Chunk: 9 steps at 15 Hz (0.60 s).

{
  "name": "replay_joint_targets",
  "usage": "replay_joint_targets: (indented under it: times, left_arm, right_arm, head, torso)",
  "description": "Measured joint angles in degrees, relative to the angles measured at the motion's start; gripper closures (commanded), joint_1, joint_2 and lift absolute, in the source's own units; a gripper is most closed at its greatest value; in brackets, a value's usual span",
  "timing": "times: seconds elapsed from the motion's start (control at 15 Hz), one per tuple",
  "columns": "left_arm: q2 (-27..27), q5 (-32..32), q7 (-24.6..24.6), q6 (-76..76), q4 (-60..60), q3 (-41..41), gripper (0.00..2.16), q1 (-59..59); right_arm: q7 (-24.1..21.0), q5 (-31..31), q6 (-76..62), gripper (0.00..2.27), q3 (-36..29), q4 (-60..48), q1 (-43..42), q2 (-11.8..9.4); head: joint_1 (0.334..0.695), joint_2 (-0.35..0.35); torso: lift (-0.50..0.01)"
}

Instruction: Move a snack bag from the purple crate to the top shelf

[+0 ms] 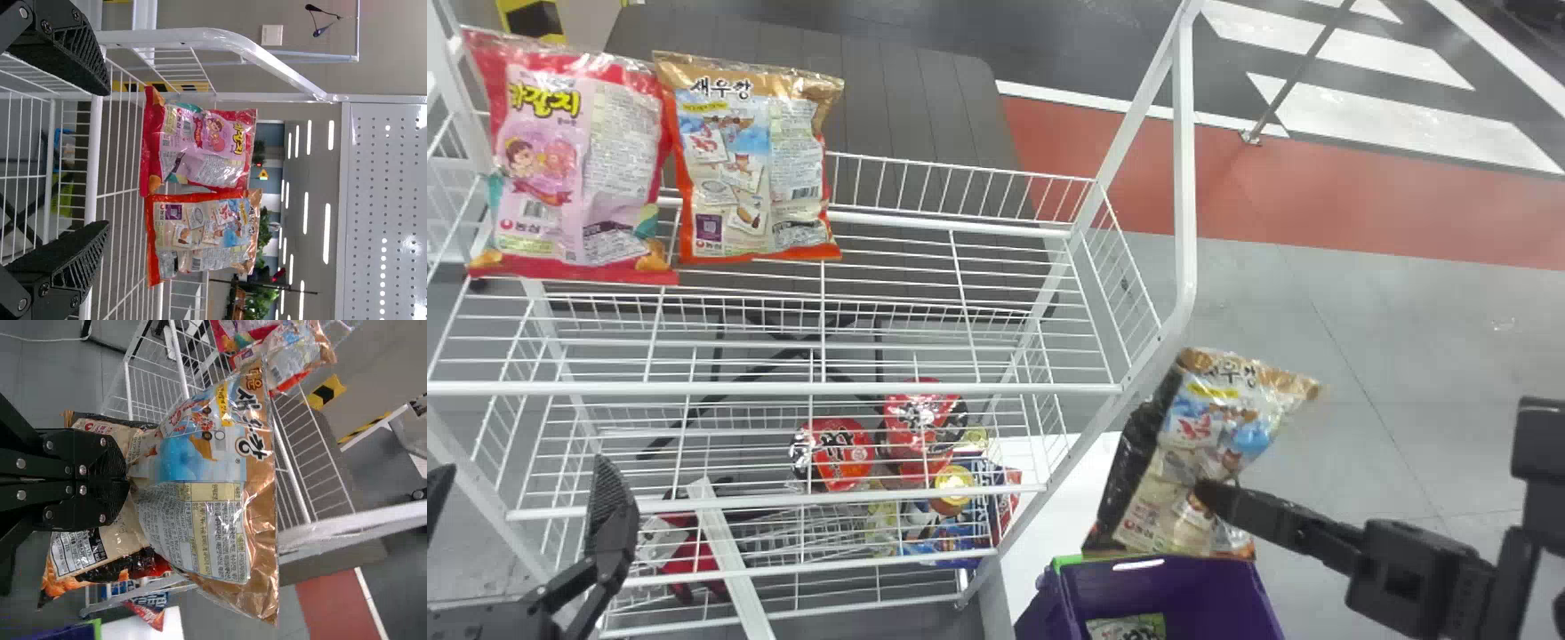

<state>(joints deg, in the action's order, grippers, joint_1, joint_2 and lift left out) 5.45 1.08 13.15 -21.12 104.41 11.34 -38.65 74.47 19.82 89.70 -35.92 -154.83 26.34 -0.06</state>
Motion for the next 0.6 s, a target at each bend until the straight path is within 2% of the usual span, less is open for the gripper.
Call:
replay_joint_targets:
  times: [0.4,0.6]
  left_arm:
    - [0.12,0.06,-0.13,-0.89,-0.08,-0.09,0.13,-0.45]
    - [0.17,0.06,-0.16,-0.89,-0.20,-0.09,0.13,-0.45]
  right_arm:
    - [-14.99,-0.32,0.26,1.82,12.22,-1.84,-2.89,0.06]
    - [-20.68,-1.85,0.26,1.82,16.73,-1.79,-4.24,0.06]
  head:
    - [0.695,-0.203]
    - [0.695,-0.161]
  torso:
    - [0.000]
    - [0.000]
